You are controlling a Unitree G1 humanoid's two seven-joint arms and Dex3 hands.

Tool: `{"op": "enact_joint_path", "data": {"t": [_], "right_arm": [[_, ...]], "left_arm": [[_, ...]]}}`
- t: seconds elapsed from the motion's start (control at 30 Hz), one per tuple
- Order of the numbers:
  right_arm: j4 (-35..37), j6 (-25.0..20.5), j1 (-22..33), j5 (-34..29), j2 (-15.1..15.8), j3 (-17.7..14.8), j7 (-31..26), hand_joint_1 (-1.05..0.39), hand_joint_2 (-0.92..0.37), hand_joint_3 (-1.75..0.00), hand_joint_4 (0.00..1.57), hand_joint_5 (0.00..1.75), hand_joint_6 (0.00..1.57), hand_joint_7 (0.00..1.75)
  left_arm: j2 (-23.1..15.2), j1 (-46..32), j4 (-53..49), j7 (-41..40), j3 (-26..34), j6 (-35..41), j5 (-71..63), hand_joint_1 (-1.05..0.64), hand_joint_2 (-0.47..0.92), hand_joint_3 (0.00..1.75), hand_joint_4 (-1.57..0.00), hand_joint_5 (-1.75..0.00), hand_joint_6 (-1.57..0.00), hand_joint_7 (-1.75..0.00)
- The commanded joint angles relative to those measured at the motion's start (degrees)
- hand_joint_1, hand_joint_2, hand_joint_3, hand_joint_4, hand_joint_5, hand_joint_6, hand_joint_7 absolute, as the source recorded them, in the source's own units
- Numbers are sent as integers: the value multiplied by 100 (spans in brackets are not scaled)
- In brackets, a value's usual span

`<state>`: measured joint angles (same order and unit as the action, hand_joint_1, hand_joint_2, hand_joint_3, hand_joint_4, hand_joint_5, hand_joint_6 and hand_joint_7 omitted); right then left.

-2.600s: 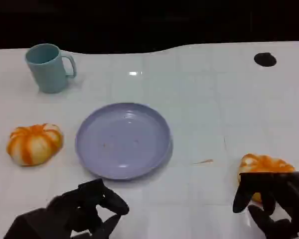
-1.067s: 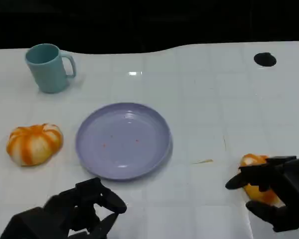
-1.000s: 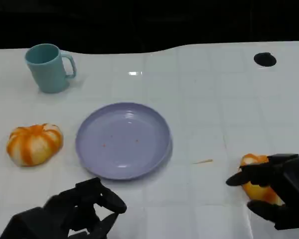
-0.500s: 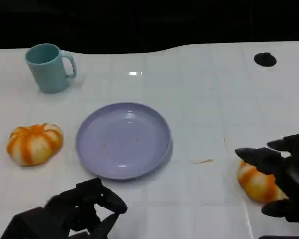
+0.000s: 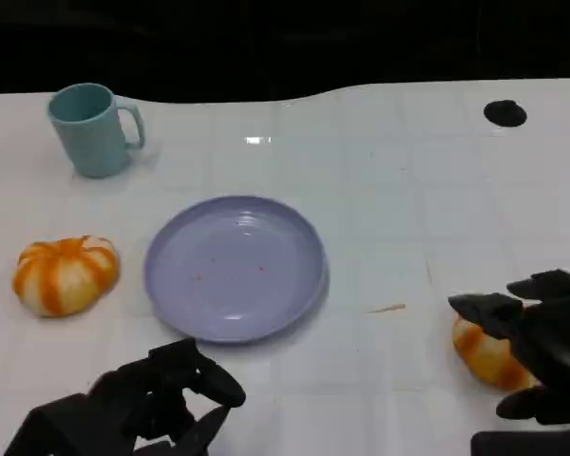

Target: Grasp the bread from the table and place it into the plate.

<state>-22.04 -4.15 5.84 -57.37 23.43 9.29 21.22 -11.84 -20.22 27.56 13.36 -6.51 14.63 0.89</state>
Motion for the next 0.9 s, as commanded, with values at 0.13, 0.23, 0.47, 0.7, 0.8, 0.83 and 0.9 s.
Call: {"op": "enact_joint_path", "data": {"t": [0.13, 0.23, 0.47, 0.7, 0.8, 0.83, 0.9], "right_arm": [[947, -192, -499, -43, 5, 280, -199, -46, -81, 0, 18, 34, 43, 2], [1339, -275, -722, -6, 6, 397, -222, -46, -82, 0, 20, 31, 44, 2], [2024, -424, -1119, 132, -20, 569, -465, -46, -83, -1, 24, 26, 45, 1], [2543, -743, -1529, 314, -82, 741, -333, -47, -86, -1, 28, 23, 46, 1], [2761, -842, -1728, 388, -99, 831, -283, -46, -88, -1, 34, 20, 49, 1], [2820, -890, -1800, 395, -104, 871, -239, -47, -90, -1, 37, 17, 51, 1], [2902, -953, -1898, 421, -106, 931, -204, -46, -91, -1, 42, 16, 54, 2]], "left_arm": [[-71, -1, 14, 20, 47, -19, -10, -28, 81, 63, -64, -175, -64, -126], [-68, 1, 1, 28, 61, -18, 14, -28, 81, 63, -64, -175, -64, -126], [-60, -2, 50, 29, 64, 14, 31, -27, 80, 64, -65, -175, -64, -125], [-57, -9, 112, -2, 38, 40, -20, -27, 80, 65, -65, -175, -65, -126], [-69, -9, 140, 0, 28, 57, -40, -28, 80, 66, -66, -175, -64, -126], [-61, -15, 164, -2, 32, 87, -27, -28, 80, 66, -66, -175, -64, -126], [-46, -24, 196, -5, 39, 131, -1, -28, 80, 66, -66, -175, -64, -126]]}}
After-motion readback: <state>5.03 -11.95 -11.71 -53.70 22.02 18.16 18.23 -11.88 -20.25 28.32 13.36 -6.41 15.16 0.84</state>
